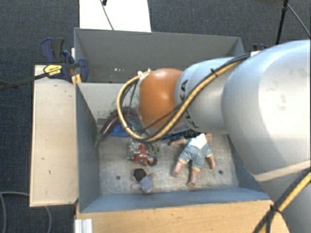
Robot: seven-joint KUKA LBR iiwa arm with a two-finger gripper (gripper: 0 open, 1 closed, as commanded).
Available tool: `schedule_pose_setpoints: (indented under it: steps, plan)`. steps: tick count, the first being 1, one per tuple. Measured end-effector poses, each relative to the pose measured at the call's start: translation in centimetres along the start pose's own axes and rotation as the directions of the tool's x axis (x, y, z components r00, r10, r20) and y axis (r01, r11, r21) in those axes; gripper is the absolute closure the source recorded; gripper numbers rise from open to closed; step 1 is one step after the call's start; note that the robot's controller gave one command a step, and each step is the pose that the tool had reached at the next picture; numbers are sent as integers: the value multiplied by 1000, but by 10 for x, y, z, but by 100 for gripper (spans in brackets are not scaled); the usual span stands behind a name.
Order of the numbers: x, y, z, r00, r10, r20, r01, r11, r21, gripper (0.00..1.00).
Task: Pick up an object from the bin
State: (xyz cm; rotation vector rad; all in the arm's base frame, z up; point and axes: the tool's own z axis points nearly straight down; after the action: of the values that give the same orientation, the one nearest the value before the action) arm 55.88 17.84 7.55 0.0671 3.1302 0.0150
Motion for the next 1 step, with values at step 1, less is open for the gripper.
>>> schedule_pose_setpoints:
  steps: [1]
  plan:
    - [3,-2,-40,1000,0,-14,0,1000,10,100]
